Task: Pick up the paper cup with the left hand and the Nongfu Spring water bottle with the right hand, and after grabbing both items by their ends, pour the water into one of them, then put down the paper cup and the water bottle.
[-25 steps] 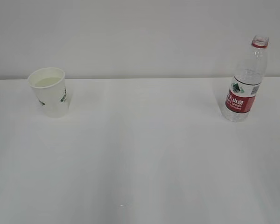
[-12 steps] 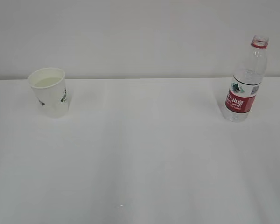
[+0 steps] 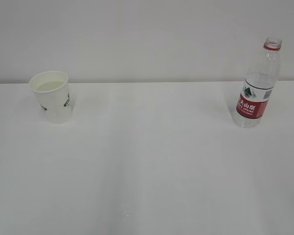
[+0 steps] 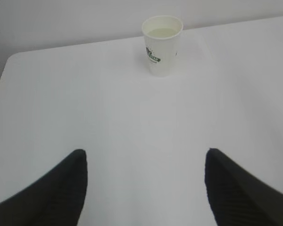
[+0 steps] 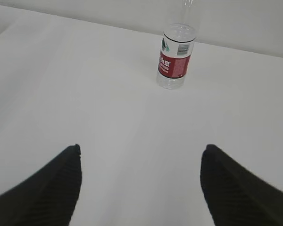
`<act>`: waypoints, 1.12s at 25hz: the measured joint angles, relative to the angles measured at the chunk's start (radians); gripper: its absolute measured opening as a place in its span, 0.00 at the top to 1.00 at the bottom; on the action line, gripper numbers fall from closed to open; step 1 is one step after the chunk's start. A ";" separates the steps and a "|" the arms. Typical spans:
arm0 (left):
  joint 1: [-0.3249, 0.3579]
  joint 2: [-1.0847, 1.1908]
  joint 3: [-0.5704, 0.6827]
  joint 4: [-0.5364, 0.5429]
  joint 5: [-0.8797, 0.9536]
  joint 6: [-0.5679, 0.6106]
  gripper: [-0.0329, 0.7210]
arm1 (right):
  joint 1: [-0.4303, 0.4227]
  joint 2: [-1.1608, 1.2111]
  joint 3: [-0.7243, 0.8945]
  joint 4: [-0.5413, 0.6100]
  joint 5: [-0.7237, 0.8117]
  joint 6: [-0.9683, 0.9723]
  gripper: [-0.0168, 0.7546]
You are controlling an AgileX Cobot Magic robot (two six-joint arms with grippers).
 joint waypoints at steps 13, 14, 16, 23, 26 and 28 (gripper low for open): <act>0.000 -0.043 0.008 -0.032 0.046 0.062 0.26 | 0.000 -0.134 0.021 -0.096 0.155 0.108 0.21; 0.000 -0.043 0.020 -0.032 0.052 0.062 0.26 | 0.000 -0.134 0.027 -0.097 0.155 0.110 0.21; 0.000 -0.045 0.043 -0.032 0.060 0.062 0.26 | 0.000 -0.134 0.033 -0.099 0.155 0.112 0.21; 0.000 -0.045 0.098 -0.048 0.021 0.062 0.26 | 0.000 -0.134 0.033 -0.110 0.153 0.127 0.21; 0.000 -0.045 0.098 -0.050 0.015 0.062 0.26 | 0.000 -0.134 0.033 -0.111 0.153 0.129 0.21; 0.000 -0.045 0.100 -0.052 0.015 0.062 0.26 | 0.000 -0.134 0.033 -0.113 0.153 0.133 0.21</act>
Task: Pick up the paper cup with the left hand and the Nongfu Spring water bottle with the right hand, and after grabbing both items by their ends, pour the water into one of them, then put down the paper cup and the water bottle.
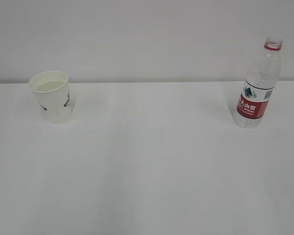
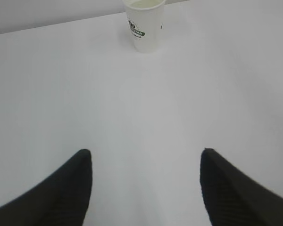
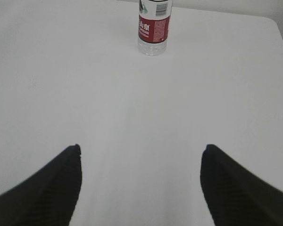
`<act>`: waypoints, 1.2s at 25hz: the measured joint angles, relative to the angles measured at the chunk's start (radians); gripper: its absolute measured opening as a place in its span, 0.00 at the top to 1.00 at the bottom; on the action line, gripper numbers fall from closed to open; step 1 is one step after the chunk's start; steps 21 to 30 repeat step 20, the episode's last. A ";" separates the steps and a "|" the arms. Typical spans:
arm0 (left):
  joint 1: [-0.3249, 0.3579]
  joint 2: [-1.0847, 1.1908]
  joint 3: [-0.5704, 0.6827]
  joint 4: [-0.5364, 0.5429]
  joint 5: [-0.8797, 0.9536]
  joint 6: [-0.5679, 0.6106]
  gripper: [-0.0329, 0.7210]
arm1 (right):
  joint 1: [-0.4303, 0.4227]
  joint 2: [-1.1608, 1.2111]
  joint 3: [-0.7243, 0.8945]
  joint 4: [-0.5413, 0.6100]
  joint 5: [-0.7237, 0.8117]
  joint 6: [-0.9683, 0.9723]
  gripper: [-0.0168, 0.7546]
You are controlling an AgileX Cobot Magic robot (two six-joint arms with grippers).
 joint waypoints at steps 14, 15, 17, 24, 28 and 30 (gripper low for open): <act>0.000 0.000 0.000 -0.011 0.000 0.000 0.26 | 0.000 0.000 0.000 -0.005 -0.002 0.007 0.21; 0.000 0.000 0.000 -0.011 0.000 0.000 0.26 | 0.000 0.000 0.000 -0.005 -0.002 0.009 0.21; 0.000 0.000 0.000 -0.011 0.000 0.000 0.26 | 0.000 0.000 0.000 -0.005 -0.002 0.009 0.21; 0.000 0.000 0.000 -0.012 0.000 0.000 0.26 | 0.000 0.000 0.000 -0.005 -0.002 0.009 0.21; 0.000 0.000 0.000 -0.012 0.000 0.000 0.26 | 0.000 0.000 0.000 -0.005 -0.002 0.009 0.21; 0.000 0.000 0.000 -0.012 0.000 0.000 0.26 | 0.000 0.000 0.000 -0.005 -0.002 0.009 0.21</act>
